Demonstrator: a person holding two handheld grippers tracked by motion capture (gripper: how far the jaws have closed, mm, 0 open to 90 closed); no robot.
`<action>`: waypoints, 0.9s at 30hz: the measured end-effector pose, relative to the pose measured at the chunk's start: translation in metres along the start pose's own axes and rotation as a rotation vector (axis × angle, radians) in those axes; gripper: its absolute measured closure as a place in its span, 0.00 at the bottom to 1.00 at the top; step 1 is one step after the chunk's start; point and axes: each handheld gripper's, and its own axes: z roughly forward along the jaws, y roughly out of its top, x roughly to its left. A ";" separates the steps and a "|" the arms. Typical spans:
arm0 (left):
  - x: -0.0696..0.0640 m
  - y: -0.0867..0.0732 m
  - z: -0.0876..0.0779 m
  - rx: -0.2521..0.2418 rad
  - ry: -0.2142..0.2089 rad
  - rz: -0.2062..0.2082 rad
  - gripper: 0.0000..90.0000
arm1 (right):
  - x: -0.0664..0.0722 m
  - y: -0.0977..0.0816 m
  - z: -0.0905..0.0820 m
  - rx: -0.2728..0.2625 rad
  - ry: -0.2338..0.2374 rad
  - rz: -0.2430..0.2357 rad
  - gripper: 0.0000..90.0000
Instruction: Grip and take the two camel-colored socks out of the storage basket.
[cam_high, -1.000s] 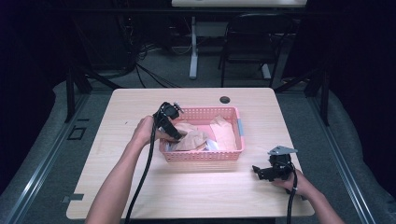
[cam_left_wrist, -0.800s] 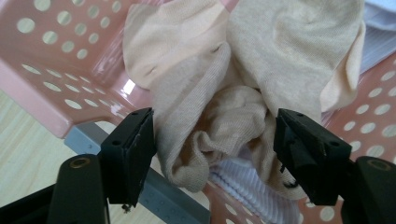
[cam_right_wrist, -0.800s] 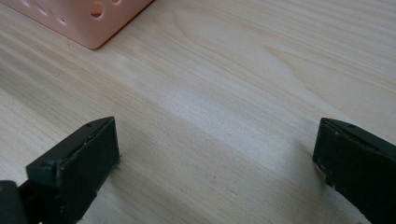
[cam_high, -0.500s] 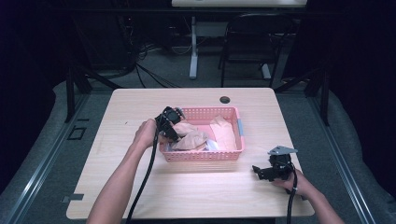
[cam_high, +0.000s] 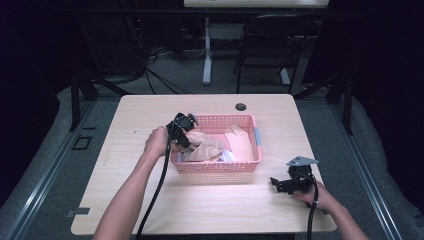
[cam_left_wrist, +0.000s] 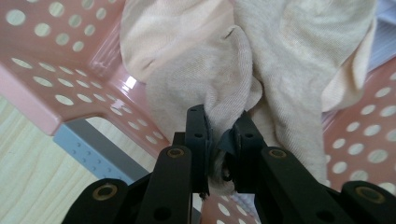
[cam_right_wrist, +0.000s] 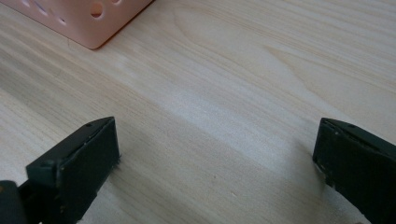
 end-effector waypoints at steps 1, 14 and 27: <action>0.000 0.000 -0.002 -0.001 0.002 0.001 0.89 | 0.000 0.000 0.000 0.000 0.001 0.000 0.00; 0.003 0.008 -0.034 -0.049 0.025 -0.010 0.89 | 0.000 0.000 0.000 0.000 0.000 0.000 0.00; 0.002 0.019 -0.059 -0.080 0.045 0.004 0.89 | 0.000 0.000 0.000 0.000 0.002 0.000 0.00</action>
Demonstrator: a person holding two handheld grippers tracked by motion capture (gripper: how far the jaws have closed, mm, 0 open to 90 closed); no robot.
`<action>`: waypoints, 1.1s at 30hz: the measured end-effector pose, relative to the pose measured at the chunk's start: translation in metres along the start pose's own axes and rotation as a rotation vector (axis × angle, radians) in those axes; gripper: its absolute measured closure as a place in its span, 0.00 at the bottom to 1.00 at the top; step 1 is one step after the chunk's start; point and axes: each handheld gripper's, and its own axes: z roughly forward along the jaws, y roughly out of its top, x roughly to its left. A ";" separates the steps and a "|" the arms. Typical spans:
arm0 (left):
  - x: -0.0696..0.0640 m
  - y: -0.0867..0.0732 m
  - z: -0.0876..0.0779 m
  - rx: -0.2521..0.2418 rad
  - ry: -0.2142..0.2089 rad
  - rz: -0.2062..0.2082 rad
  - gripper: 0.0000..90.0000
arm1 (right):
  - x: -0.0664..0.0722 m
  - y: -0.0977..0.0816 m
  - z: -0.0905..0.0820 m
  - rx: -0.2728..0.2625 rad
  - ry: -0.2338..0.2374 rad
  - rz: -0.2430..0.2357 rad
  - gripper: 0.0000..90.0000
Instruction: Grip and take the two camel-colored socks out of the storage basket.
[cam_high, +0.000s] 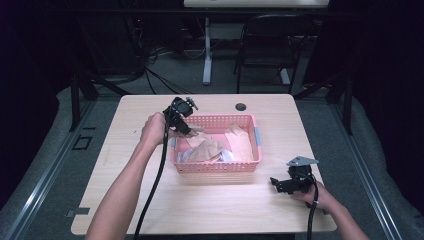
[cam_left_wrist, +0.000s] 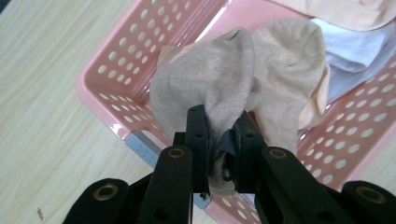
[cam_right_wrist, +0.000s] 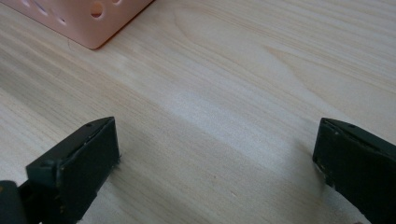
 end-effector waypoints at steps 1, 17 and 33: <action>0.000 0.001 -0.003 -0.004 0.002 0.001 0.89 | 0.000 0.000 0.000 -0.004 -0.001 0.004 0.00; 0.002 0.012 -0.036 -0.049 0.024 0.010 0.89 | 0.000 0.000 0.000 0.006 -0.004 -0.004 0.00; 0.013 0.003 -0.059 -0.083 0.039 -0.026 0.89 | 0.000 0.000 0.000 0.006 -0.004 0.001 0.00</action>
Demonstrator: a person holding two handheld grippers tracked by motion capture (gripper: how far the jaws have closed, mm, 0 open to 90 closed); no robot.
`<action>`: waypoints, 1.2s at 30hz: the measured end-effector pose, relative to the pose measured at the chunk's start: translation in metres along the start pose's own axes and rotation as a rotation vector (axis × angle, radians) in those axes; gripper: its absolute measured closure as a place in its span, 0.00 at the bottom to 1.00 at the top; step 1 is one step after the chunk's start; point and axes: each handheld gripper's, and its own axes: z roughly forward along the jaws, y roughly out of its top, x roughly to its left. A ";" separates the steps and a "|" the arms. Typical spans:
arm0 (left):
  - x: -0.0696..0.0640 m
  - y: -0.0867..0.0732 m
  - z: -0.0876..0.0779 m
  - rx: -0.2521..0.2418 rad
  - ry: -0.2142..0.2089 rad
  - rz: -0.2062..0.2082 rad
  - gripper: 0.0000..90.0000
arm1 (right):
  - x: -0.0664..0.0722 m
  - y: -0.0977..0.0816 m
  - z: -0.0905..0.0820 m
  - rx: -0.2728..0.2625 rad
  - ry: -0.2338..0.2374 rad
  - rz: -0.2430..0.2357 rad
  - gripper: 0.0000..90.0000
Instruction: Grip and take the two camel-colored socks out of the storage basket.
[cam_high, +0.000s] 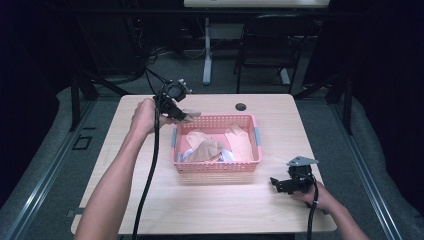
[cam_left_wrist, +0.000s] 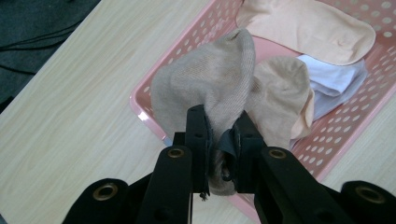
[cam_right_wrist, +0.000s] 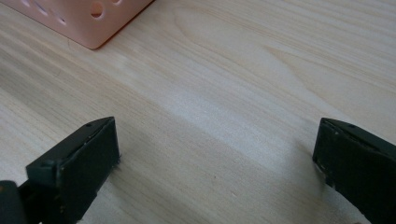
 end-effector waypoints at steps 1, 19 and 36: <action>0.001 -0.002 -0.002 -0.005 0.003 -0.006 0.89 | 0.000 0.000 0.000 0.003 0.001 -0.003 0.00; 0.024 -0.030 -0.022 -0.031 0.042 -0.082 0.89 | 0.000 0.000 0.000 0.000 0.001 -0.005 0.00; 0.048 -0.065 -0.035 -0.040 0.072 -0.168 0.89 | 0.000 0.000 0.000 -0.001 -0.001 -0.006 0.00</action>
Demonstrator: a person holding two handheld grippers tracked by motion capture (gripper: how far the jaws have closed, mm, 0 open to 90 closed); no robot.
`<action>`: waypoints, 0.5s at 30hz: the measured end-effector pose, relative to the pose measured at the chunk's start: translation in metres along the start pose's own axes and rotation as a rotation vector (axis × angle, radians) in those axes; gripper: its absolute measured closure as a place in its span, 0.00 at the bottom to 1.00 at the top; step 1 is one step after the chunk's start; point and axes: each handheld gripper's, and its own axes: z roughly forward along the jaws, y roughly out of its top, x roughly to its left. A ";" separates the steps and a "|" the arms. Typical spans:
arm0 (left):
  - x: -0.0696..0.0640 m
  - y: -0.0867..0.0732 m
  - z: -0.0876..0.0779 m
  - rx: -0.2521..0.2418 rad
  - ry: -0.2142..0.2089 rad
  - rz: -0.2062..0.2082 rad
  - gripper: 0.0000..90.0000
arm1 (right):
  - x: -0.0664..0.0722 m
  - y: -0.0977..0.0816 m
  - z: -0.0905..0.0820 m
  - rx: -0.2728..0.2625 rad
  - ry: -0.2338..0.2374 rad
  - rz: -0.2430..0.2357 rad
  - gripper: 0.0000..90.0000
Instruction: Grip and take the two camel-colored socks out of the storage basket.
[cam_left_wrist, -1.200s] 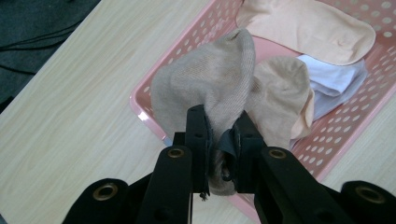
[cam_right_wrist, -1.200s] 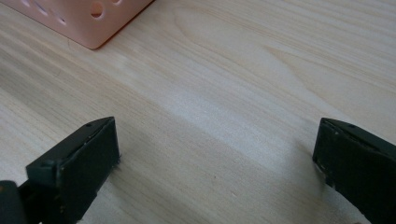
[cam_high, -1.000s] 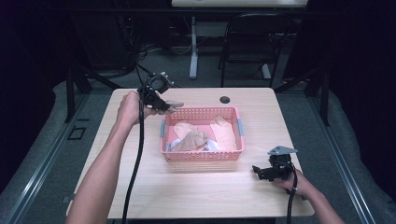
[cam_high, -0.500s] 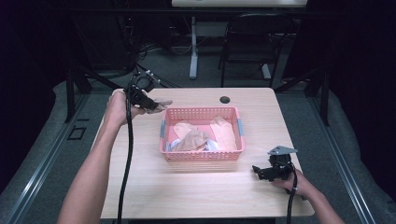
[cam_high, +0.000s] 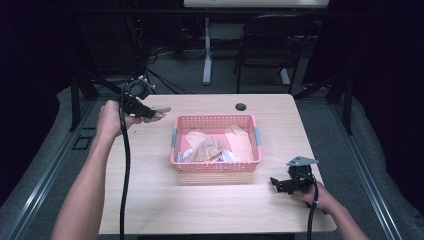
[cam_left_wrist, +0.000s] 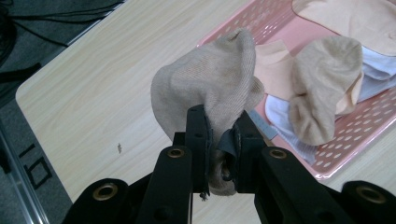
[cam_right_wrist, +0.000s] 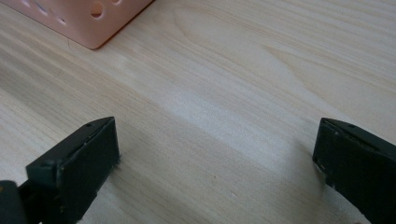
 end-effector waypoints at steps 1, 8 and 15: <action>0.002 -0.003 -0.001 0.003 0.005 -0.005 0.89 | 0.000 0.000 0.000 -0.004 0.003 0.004 0.00; 0.015 -0.019 -0.002 0.005 0.014 -0.049 0.89 | 0.000 0.000 0.000 -0.004 0.003 0.004 0.00; 0.028 -0.036 -0.001 0.014 0.023 -0.091 0.89 | 0.000 0.000 0.000 -0.007 0.004 0.007 0.00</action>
